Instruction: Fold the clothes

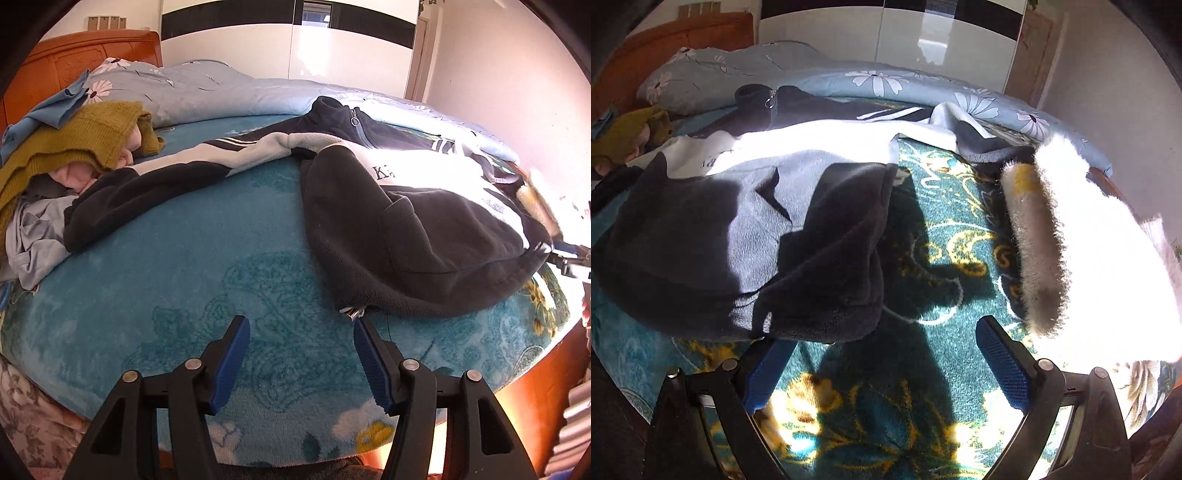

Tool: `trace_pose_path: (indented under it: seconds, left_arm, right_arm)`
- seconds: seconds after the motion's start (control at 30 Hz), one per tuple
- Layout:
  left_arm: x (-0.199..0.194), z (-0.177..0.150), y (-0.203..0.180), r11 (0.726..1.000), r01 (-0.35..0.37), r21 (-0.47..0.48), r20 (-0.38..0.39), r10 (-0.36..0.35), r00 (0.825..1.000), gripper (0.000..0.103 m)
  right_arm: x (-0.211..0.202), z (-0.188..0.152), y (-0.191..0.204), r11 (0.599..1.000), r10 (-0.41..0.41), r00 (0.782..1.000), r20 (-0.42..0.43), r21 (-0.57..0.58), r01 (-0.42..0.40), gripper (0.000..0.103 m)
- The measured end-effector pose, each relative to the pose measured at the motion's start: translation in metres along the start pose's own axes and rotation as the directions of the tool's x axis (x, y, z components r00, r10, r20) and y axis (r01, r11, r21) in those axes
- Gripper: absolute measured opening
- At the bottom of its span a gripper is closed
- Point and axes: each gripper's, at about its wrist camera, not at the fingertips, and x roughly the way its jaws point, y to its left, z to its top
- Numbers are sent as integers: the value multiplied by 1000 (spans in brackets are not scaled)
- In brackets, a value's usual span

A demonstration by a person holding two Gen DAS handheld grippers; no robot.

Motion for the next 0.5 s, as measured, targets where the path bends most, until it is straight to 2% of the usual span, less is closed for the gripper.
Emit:
trace_pose_path:
  seconds: [0.1,0.17,0.33,0.43,0.5]
  left_arm:
    - [6,-1,-4,1000,14,0,-22,-14,1000,63]
    - [9,-1,-9,1000,14,18,-34,-13,999,63]
    - [21,3,-21,998,-5,63,-59,9,998,63]
    - [29,12,-20,999,-13,47,-74,17,997,63]
    - [33,20,-18,1000,3,16,-77,-1,997,63]
  right_arm:
    - [-9,20,-6,997,40,997,65,58,-44,95]
    - [-7,32,-11,988,86,993,82,119,-95,90]
    - [2,63,-21,940,191,974,120,263,-217,84]
    - [6,79,-19,943,198,971,132,244,-226,72]
    - [8,89,-14,954,191,973,128,208,-215,50]
